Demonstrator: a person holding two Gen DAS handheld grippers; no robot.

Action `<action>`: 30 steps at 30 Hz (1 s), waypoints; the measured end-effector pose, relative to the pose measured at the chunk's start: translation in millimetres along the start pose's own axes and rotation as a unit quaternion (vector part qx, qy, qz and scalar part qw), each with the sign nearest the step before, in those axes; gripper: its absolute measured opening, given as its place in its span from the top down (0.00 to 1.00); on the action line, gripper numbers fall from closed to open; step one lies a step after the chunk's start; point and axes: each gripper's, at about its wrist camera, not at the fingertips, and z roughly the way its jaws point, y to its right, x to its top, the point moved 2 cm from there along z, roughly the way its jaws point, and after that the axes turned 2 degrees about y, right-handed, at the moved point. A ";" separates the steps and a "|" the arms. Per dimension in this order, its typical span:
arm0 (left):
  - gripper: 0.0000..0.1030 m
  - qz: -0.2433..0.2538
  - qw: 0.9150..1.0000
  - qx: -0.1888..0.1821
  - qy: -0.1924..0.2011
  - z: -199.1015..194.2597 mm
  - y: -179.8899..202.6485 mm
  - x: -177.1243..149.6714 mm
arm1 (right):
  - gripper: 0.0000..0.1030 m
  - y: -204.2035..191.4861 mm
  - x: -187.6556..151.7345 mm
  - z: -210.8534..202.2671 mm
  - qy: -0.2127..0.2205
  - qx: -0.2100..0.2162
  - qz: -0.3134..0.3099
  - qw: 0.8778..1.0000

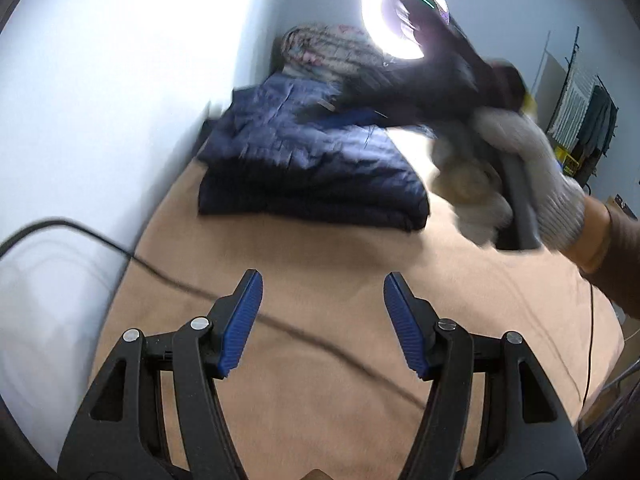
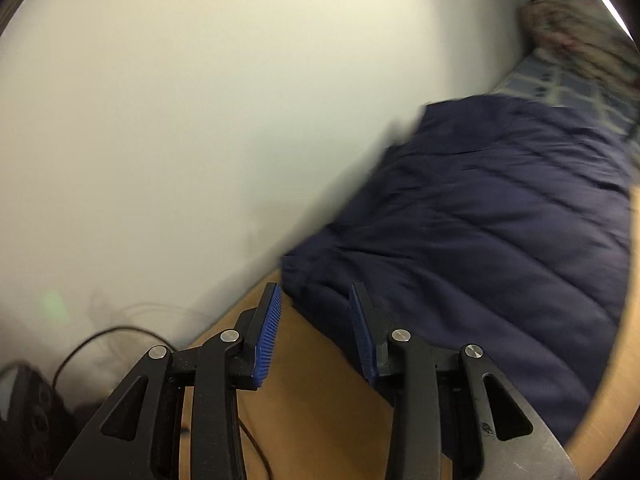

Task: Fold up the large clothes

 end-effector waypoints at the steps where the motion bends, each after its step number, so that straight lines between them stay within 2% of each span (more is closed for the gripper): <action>1: 0.37 0.009 1.000 -0.001 0.007 3.8 3.9 9.9 | 0.58 14.6 -6.8 -19.4 0.016 -0.036 0.004 0.999; 2: 0.37 0.014 1.000 0.001 0.012 7.9 6.1 17.5 | 0.46 26.0 -12.8 -33.6 0.029 -0.058 0.010 0.998; 3: 0.37 0.020 1.000 0.010 0.022 13.4 8.5 29.9 | 0.38 38.0 -19.9 -45.5 0.037 -0.082 0.016 0.996; 5: 0.37 0.021 0.999 0.018 0.035 28.1 7.9 53.0 | 0.38 59.5 -35.8 -62.4 0.034 -0.112 0.035 0.993; 7: 0.37 0.010 0.999 0.026 0.042 44.0 4.0 77.5 | 0.38 88.3 -44.4 -66.6 0.022 -0.119 0.062 0.991; 10: 0.37 0.017 0.996 0.071 0.060 69.3 -6.7 103.0 | 0.38 123.1 -63.3 -74.3 0.016 -0.113 0.118 0.986; 12: 0.37 0.030 0.990 0.121 0.065 90.9 -14.6 116.3 | 0.38 139.9 -71.8 -74.0 0.019 -0.102 0.150 0.983; 16: 0.37 0.057 0.974 0.216 0.036 142.5 -40.0 117.2 | 0.37 159.0 -86.1 -73.2 0.015 -0.047 0.214 0.976; 18: 0.37 0.047 0.973 0.225 -0.010 169.7 -59.7 101.9 | 0.37 168.0 -91.4 -64.4 0.013 -0.016 0.235 0.972; 20: 0.37 0.030 0.976 0.214 -0.036 185.9 -72.2 87.0 | 0.37 167.8 -94.0 -58.4 0.012 0.006 0.247 0.969; 22: 0.37 0.014 0.978 0.207 -0.039 191.7 -79.7 79.0 | 0.36 168.9 -95.7 -49.4 0.008 0.035 0.260 0.965; 28: 0.39 0.013 0.979 0.199 -0.050 191.3 -90.5 75.3 | 0.36 162.4 -85.1 -18.9 -0.008 0.085 0.272 0.959; 30: 0.39 0.001 0.980 0.191 -0.055 191.2 -97.1 74.1 | 0.57 157.0 -80.4 -13.3 -0.018 0.072 0.262 0.962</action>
